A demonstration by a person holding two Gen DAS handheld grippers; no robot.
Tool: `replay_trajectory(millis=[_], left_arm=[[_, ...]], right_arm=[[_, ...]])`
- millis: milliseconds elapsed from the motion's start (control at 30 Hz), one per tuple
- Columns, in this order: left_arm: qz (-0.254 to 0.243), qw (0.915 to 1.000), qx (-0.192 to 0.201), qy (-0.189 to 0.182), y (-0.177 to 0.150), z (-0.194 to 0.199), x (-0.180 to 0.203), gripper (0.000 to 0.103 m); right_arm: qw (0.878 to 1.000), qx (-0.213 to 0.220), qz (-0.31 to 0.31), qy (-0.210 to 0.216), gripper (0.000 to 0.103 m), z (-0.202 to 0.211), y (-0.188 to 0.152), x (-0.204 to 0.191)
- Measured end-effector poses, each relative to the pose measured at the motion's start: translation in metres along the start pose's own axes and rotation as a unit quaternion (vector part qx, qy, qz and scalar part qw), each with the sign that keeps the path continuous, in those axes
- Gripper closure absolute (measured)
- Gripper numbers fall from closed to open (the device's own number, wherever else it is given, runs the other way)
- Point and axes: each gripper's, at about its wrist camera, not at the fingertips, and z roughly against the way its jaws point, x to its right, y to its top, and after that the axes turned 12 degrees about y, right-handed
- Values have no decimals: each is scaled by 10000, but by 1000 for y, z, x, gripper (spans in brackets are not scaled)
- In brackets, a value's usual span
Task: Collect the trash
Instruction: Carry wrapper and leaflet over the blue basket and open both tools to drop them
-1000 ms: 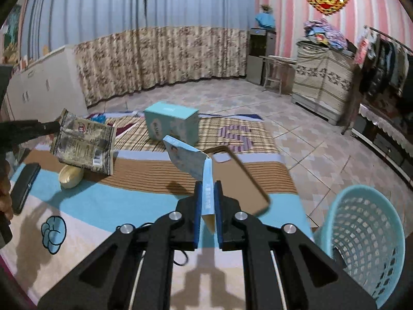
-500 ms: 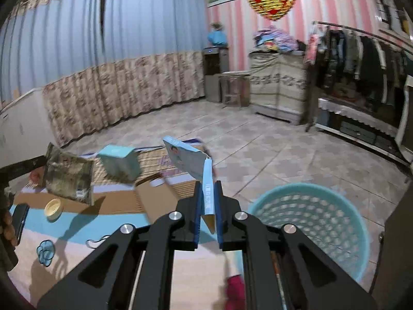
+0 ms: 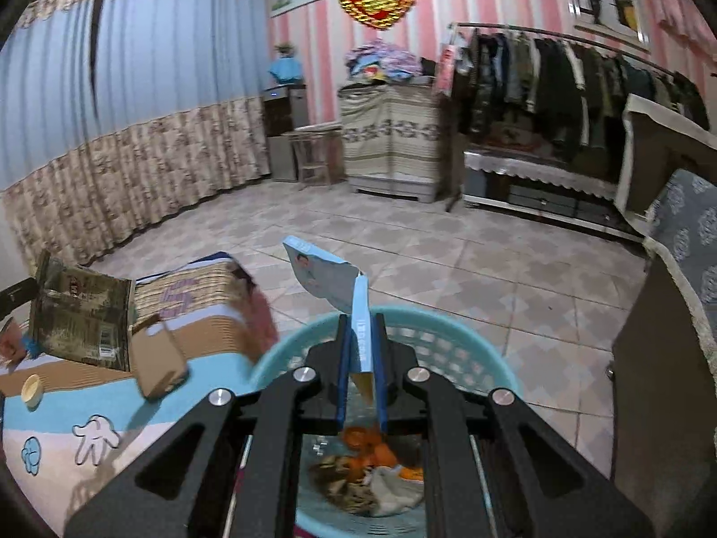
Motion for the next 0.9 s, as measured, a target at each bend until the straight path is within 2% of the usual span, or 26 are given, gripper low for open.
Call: replay_trajectory(millis=[200,367,567,900], left_arm=[[-184,9991,31,-371,-4,5,47,103],[-389,9973,19,-622,-12,7,87,103],[-568,9947,-52,-861,-22,3,119,103],[-705,9930,-206,-924,-35,-10,144,103]], right_arm=[[9994,-37,-67,-348,93,2,-5,27],[9988,-15,-151,-471,93,9,-6,42],[9990,-3,-307,-335,93,8,-6,48],[9987,-56,-379,-325,93,6,-12,51]])
